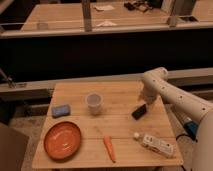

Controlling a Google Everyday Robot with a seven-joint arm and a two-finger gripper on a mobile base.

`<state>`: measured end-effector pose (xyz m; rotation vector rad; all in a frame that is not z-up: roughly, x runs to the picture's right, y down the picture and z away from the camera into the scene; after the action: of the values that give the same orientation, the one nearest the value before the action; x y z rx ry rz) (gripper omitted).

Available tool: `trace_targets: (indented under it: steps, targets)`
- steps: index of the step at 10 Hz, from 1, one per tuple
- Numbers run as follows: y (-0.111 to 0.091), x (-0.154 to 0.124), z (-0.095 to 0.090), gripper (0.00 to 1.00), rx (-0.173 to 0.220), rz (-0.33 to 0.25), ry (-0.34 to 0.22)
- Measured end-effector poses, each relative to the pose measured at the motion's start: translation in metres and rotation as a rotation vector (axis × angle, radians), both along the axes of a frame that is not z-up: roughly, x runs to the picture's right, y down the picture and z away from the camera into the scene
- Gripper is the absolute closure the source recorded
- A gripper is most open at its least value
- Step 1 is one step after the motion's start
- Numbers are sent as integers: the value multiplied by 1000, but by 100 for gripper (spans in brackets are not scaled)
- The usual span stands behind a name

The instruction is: Place the eraser in the ceramic cup

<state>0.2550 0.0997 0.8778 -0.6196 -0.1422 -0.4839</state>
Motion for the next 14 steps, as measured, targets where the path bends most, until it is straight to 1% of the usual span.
trace_targets:
  steps: [1,2,3,4,5,6,7,8,9,11,13,14]
  targets:
    - [-7,1,-6,59,7,-6,-2]
    - [-11,3,-11,56,6,-7,-1]
    - [-10,5,-12,48,-1,-7,1]
    - [-5,5,-8,44,-7,-5,-1]
    - [4,3,6,37,-7,-9,-7]
    - [8,1,11,32,-8,-11,-11]
    - [9,0,15,31,-9,-12,-14]
    - [9,-1,15,31,-11,-14,-16]
    - [12,1,14,36,-23,-16,-14]
    - [19,5,19,49,-29,-19,-16]
    - [22,6,22,50,-32,-20,-22]
    - [22,4,23,53,-32,-23,-26]
